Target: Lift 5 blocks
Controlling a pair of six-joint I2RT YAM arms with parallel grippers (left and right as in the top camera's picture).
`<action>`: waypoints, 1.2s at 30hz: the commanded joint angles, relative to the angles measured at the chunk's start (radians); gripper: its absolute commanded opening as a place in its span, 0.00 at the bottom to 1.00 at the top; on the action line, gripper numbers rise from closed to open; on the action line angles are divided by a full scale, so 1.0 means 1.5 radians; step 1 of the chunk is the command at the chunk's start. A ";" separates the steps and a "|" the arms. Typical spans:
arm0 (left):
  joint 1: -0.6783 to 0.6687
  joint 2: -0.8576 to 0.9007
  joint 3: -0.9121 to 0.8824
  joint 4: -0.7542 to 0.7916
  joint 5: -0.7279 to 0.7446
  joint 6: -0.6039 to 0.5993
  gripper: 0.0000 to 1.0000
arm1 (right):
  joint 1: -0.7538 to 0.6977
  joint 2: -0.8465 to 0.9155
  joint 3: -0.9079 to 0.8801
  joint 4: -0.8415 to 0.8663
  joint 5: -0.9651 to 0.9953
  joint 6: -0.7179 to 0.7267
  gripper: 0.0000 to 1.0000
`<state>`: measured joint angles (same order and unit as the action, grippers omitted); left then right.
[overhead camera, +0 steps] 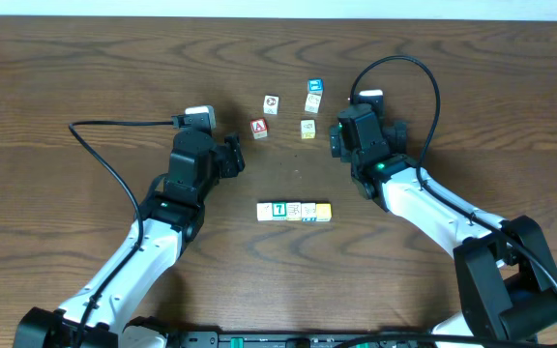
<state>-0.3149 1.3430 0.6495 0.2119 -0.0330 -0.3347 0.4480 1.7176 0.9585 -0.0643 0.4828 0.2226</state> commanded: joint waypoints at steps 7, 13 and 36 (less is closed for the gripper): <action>0.003 -0.015 0.007 0.004 0.047 0.013 0.72 | -0.002 0.005 0.006 -0.005 0.026 -0.010 0.99; 0.004 -0.014 0.007 0.022 0.038 0.020 0.72 | -0.002 0.005 0.006 -0.005 0.026 -0.010 0.99; 0.147 -0.559 -0.086 0.020 0.070 0.255 0.72 | -0.002 0.005 0.006 -0.005 0.026 -0.010 0.99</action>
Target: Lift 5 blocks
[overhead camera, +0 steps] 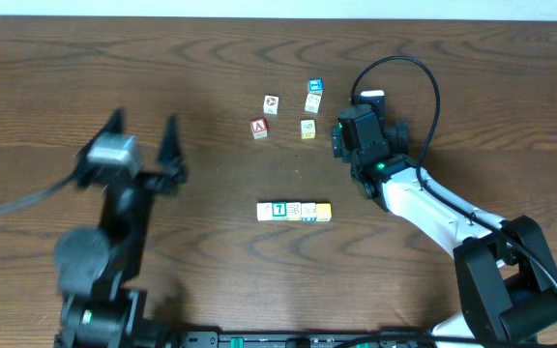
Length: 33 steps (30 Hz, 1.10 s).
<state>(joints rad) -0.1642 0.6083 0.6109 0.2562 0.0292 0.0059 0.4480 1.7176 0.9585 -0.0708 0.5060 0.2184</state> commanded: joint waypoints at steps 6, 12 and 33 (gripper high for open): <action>0.069 -0.248 -0.216 0.055 0.028 0.027 0.72 | -0.002 0.005 0.006 -0.001 0.011 -0.007 0.99; 0.076 -0.323 -0.347 0.155 0.025 -0.002 0.72 | -0.002 0.005 0.006 -0.001 0.011 -0.007 0.99; 0.084 -0.405 -0.405 -0.206 -0.078 -0.107 0.72 | -0.002 0.005 0.006 -0.001 0.011 -0.007 0.99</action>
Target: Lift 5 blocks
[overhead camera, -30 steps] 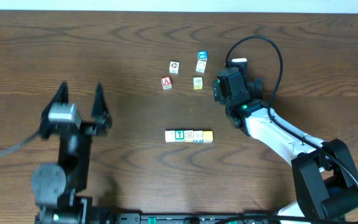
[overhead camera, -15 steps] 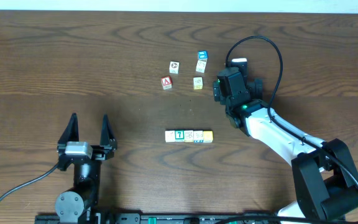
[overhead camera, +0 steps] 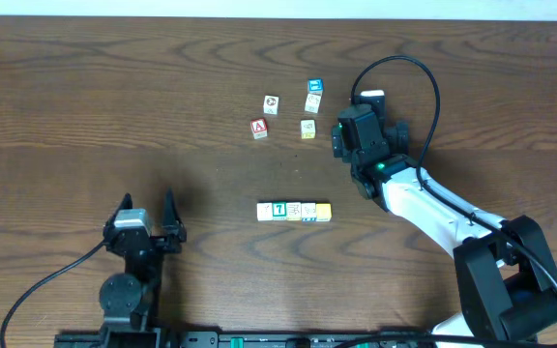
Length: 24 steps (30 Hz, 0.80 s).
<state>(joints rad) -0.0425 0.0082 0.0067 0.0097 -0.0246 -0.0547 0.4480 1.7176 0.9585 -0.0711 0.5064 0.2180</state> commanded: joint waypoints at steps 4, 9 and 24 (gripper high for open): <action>0.004 -0.005 -0.002 -0.054 -0.037 -0.052 0.72 | -0.002 0.005 0.006 0.000 0.010 -0.007 0.99; 0.009 -0.005 -0.002 -0.056 -0.018 -0.052 0.72 | -0.001 0.005 0.006 0.000 0.010 -0.007 0.99; 0.009 -0.002 -0.002 -0.053 -0.019 -0.052 0.72 | -0.001 0.005 0.006 0.000 0.010 -0.007 0.99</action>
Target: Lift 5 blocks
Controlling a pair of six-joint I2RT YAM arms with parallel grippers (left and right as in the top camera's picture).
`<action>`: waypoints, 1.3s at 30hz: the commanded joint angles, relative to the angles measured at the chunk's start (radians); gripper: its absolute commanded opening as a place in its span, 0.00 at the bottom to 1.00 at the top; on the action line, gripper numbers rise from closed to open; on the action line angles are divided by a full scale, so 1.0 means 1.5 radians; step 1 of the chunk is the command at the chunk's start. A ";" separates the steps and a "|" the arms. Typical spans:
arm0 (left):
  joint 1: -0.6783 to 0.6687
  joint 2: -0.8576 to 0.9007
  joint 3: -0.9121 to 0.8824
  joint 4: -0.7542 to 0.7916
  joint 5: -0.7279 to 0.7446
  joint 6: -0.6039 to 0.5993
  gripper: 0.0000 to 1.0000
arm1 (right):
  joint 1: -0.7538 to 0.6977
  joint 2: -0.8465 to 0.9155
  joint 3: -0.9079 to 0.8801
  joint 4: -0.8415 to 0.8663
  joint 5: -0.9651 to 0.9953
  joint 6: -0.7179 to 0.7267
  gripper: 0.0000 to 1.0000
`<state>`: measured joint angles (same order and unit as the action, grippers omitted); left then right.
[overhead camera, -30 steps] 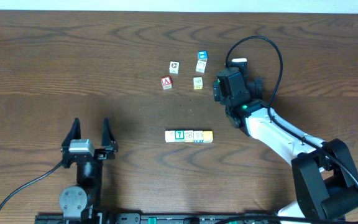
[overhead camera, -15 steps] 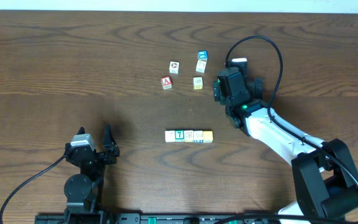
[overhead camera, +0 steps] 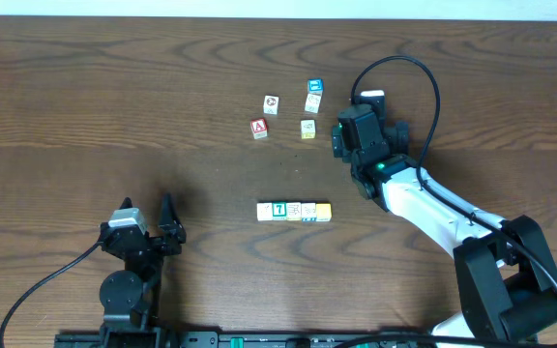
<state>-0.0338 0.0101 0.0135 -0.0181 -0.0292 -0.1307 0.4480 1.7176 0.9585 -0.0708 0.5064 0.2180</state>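
Observation:
Several small lettered blocks lie in a tight row (overhead camera: 294, 211) at the table's middle, one with a green face and a yellow one at the right end. Further back sit loose blocks: a red one (overhead camera: 258, 128), a white one (overhead camera: 271, 103), a blue-topped one (overhead camera: 313, 87), another white one (overhead camera: 312, 102) and a yellowish one (overhead camera: 308, 128). My right gripper (overhead camera: 339, 136) rests just right of the yellowish block; its fingers are hidden under the wrist. My left gripper (overhead camera: 148, 209) is folded back at the near left, fingers spread and nothing between them.
The dark wooden table (overhead camera: 85, 87) fills the view. The right arm's black cable (overhead camera: 424, 87) loops over the table behind its wrist. The left arm's cable (overhead camera: 46, 280) trails along the near left edge.
The left arm has settled slightly lower at the near left edge. The blocks and the right arm are where they were.
At first my left gripper reached out to the table's middle, left of the red block. Then the left arm was swung back and blurred at the left. After that it stood folded at the near left edge, where it remains. The right arm and all blocks never moved.

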 commanded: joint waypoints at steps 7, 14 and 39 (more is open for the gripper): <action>0.004 -0.003 -0.006 -0.035 -0.016 -0.002 0.72 | 0.001 -0.031 0.006 -0.029 0.006 -0.007 0.99; 0.004 -0.003 -0.006 -0.035 -0.016 -0.002 0.72 | 0.065 -0.306 -0.005 -0.215 0.006 -0.008 0.99; 0.004 -0.003 -0.006 -0.035 -0.016 -0.002 0.72 | -0.289 -1.138 -0.496 0.031 -0.322 -0.033 0.99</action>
<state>-0.0334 0.0105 0.0151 -0.0204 -0.0296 -0.1310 0.0307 0.0620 0.2638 -0.0338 0.0555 0.1486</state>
